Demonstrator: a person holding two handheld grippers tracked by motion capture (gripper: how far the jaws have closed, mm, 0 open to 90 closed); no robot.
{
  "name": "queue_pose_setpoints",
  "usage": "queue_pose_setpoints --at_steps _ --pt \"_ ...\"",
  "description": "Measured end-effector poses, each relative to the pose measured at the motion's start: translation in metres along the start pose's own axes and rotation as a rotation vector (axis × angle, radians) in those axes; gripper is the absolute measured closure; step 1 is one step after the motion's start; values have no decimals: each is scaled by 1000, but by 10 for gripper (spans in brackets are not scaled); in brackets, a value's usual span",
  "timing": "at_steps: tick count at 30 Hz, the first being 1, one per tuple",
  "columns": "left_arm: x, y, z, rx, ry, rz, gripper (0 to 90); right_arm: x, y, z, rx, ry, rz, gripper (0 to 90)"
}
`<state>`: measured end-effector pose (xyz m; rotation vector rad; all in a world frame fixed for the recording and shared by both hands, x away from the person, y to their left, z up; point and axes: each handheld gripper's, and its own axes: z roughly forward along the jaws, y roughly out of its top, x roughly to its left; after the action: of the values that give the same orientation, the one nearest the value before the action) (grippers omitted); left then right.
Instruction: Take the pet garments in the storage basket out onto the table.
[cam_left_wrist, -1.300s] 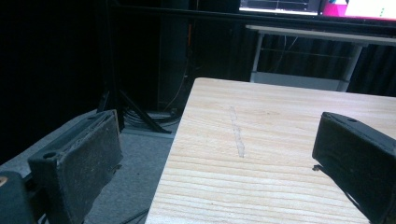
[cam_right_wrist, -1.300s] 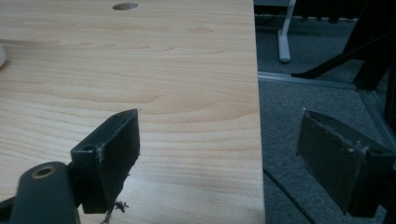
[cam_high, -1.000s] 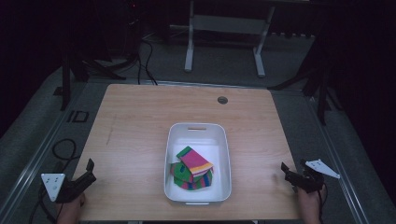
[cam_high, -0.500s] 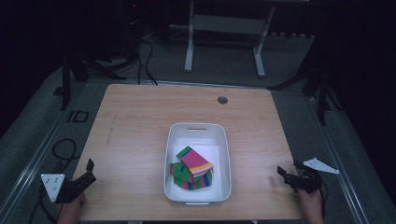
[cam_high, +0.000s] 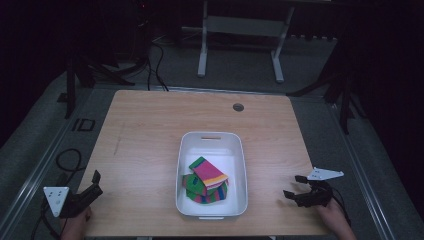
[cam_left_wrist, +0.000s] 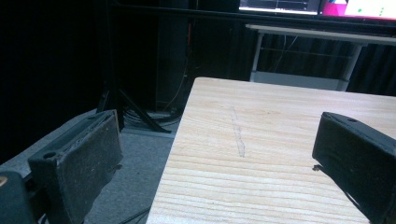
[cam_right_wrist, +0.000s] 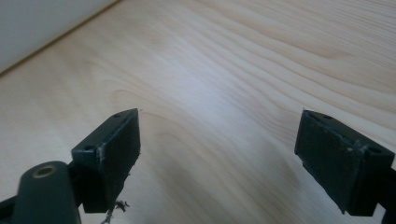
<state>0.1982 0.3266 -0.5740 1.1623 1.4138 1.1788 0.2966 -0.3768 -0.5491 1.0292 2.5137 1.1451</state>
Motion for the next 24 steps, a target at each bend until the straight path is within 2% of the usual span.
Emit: queue_pose_setpoints --at_steps 1,2,4,5,10,13,15,16,17,20,21,22,24 --pt "0 0 0 0 0 0 18 0 0 0 0 0 0 141" --pt "0 0 0 0 0 0 18 5 7 2 22 20 -35 141" --pt "0 0 0 0 -1 0 18 8 10 2 30 29 -50 141" --pt "0 0 0 -1 -2 -2 18 14 18 2 42 52 -82 141" --pt "0 0 0 1 -4 2 18 28 41 0 55 110 -153 141" --pt "0 0 0 -2 -5 3 18 35 52 -2 46 123 -172 141" --pt "0 0 0 -3 -5 3 18 46 68 -5 42 161 -210 141" --pt "0 0 0 -3 -4 3 18 46 68 -5 42 161 -210 141" --pt "0 0 0 -3 -4 3 19 53 80 -6 48 181 -225 141" --pt "0 0 0 -1 -5 4 18 62 96 -5 59 196 -249 141" --pt "0 0 0 -1 -5 4 18 62 96 -5 59 196 -249 141" --pt "0 0 0 -2 -6 3 18 68 107 -3 69 219 -260 141" --pt "0 0 0 -3 -5 3 18 73 117 -1 77 229 -279 141"
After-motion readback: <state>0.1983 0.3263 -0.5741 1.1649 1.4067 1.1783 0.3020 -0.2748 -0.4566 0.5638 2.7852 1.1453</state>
